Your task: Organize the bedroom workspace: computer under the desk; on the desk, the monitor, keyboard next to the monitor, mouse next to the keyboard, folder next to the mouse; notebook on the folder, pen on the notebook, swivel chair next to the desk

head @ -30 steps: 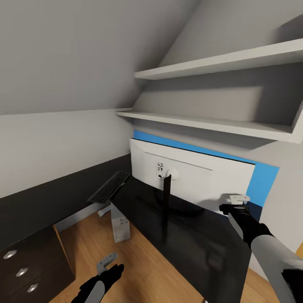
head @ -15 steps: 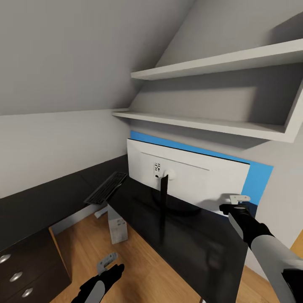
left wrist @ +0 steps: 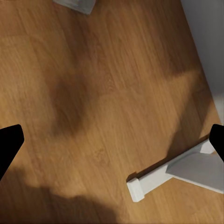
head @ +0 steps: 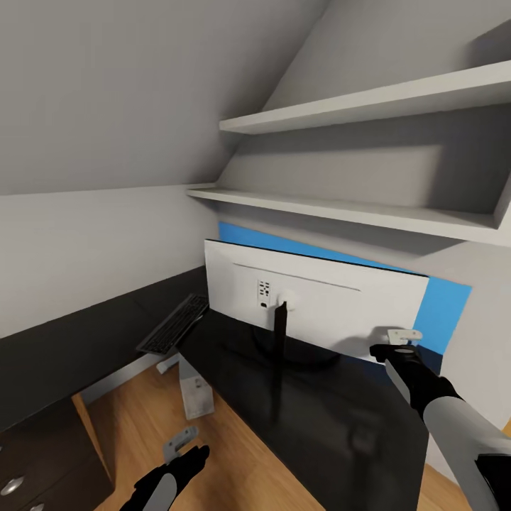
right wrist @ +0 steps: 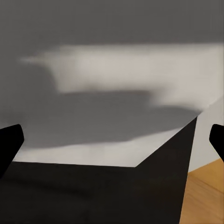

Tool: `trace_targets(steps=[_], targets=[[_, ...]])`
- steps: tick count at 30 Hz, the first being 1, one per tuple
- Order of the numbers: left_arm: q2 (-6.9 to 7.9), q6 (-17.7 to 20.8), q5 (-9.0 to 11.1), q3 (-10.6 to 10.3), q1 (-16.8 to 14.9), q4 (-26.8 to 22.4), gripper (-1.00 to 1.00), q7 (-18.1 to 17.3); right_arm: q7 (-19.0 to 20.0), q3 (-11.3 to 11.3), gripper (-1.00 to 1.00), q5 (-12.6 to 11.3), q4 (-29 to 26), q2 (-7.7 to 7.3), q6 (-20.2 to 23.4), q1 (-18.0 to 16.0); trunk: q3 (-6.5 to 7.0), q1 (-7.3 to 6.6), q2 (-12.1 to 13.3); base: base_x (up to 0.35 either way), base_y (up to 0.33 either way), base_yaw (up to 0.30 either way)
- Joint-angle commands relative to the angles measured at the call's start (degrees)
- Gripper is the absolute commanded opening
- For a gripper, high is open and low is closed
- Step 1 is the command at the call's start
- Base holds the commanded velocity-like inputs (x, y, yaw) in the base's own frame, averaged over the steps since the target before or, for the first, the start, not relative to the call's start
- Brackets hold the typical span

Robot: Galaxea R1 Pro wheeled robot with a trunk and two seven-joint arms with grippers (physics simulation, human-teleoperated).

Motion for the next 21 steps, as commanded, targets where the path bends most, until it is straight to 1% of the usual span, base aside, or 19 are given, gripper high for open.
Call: trace_targets(steps=[1,9,16,21], targets=[[0.02,0.1,0.5,-0.1,0.0,-0.1,1.00,0.5,-0.3,0.4,1.00,-0.3,-0.1,-0.05,0.3,0.0,-0.08,0.01,-0.1,0.026,0.000,0.000],[0.02,0.1,0.5,-0.1,0.0,-0.1,1.00,0.5,-0.3,0.4,1.00,-0.3,-0.2,-0.05,0.3,0.0,-0.08,0.01,-0.1,0.020,-0.002,0.000],[0.02,0.1,0.5,-0.1,0.0,-0.1,1.00,0.8,-0.3,0.4,1.00,-0.3,-0.2,-0.05,0.3,0.1,-0.08,0.01,-0.1,0.209,-0.026,0.000],[0.02,0.1,0.5,-0.1,0.0,-0.1,1.00,0.7,-0.3,0.4,1.00,-0.3,-0.2,-0.04,0.3,0.1,-0.08,0.01,-0.1,0.073,-0.005,0.000]])
